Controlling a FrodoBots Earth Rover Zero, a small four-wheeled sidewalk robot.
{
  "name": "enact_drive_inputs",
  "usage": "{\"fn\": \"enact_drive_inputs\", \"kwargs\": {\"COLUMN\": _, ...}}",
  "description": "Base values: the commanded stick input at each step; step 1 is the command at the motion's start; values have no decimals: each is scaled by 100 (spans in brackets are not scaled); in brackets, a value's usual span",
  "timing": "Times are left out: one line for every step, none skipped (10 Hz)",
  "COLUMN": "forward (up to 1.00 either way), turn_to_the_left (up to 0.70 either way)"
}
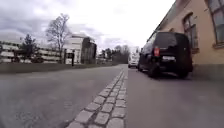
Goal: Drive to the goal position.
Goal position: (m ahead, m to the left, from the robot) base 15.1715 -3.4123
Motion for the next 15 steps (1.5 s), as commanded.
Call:
{"fn": "enact_drive_inputs", "kwargs": {"forward": 85, "turn_to_the_left": 0}}
{"fn": "enact_drive_inputs", "kwargs": {"forward": 85, "turn_to_the_left": 0}}
{"fn": "enact_drive_inputs", "kwargs": {"forward": 85, "turn_to_the_left": 0}}
{"fn": "enact_drive_inputs", "kwargs": {"forward": 85, "turn_to_the_left": 0}}
{"fn": "enact_drive_inputs", "kwargs": {"forward": 85, "turn_to_the_left": 0}}
{"fn": "enact_drive_inputs", "kwargs": {"forward": 85, "turn_to_the_left": 0}}
{"fn": "enact_drive_inputs", "kwargs": {"forward": 85, "turn_to_the_left": 0}}
{"fn": "enact_drive_inputs", "kwargs": {"forward": 85, "turn_to_the_left": 0}}
{"fn": "enact_drive_inputs", "kwargs": {"forward": 85, "turn_to_the_left": 0}}
{"fn": "enact_drive_inputs", "kwargs": {"forward": 85, "turn_to_the_left": 0}}
{"fn": "enact_drive_inputs", "kwargs": {"forward": 85, "turn_to_the_left": 0}}
{"fn": "enact_drive_inputs", "kwargs": {"forward": 85, "turn_to_the_left": 0}}
{"fn": "enact_drive_inputs", "kwargs": {"forward": 85, "turn_to_the_left": 0}}
{"fn": "enact_drive_inputs", "kwargs": {"forward": 85, "turn_to_the_left": 0}}
{"fn": "enact_drive_inputs", "kwargs": {"forward": 85, "turn_to_the_left": 0}}
